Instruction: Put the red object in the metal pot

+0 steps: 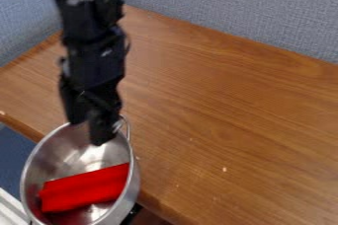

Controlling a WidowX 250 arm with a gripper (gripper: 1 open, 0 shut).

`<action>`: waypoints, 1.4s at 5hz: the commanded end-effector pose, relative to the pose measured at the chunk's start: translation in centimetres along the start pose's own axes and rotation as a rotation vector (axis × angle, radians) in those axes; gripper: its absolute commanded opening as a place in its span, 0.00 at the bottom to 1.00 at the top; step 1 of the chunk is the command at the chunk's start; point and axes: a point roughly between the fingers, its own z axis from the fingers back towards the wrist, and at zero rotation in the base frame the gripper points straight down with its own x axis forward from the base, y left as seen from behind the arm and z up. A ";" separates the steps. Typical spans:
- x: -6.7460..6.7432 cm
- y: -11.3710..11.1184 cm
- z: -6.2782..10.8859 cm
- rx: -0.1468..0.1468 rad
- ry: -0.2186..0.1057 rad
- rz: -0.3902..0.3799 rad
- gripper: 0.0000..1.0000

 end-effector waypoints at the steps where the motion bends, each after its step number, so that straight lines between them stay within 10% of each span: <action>1: 0.2 0.4 -0.6 0.044 -0.028 -0.006 1.00; 4: 1.1 0.5 -4.2 0.039 0.001 -0.014 1.00; 5: 1.2 0.7 -4.6 0.035 0.010 -0.005 0.00; 7: 1.4 1.5 -6.1 0.010 0.021 0.010 0.00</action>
